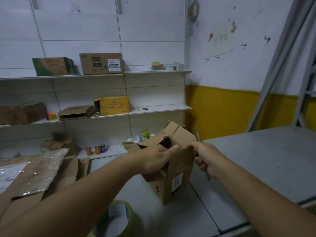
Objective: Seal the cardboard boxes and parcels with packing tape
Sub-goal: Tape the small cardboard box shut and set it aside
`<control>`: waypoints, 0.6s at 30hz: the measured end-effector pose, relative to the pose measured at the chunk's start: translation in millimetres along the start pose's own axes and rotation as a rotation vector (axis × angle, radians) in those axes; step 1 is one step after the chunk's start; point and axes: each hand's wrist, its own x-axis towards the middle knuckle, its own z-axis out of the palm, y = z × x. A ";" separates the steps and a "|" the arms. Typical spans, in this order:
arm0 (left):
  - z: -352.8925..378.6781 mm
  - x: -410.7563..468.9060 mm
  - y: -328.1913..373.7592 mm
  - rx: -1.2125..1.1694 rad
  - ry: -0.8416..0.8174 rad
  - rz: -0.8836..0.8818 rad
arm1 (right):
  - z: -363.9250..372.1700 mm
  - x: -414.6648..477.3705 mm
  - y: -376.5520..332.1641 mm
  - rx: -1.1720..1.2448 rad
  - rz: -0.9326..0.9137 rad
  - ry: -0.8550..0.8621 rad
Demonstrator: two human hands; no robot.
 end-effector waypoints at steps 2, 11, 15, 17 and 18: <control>-8.8 9.6 -5.0 0.058 0.028 -0.025 | -4.0 7.4 -4.8 -0.065 0.026 -0.002; -34.1 37.1 -51.5 0.530 0.126 -0.128 | -19.9 27.0 -9.3 -0.300 -0.055 -0.218; -29.2 39.3 -66.2 0.439 0.027 -0.229 | -17.8 26.6 1.1 -0.181 -0.012 -0.256; -24.8 38.4 -69.5 0.493 -0.013 -0.221 | -15.1 23.5 4.2 -0.156 -0.005 -0.253; -22.8 38.1 -70.6 0.528 -0.036 -0.209 | -13.5 21.4 5.6 -0.154 -0.017 -0.242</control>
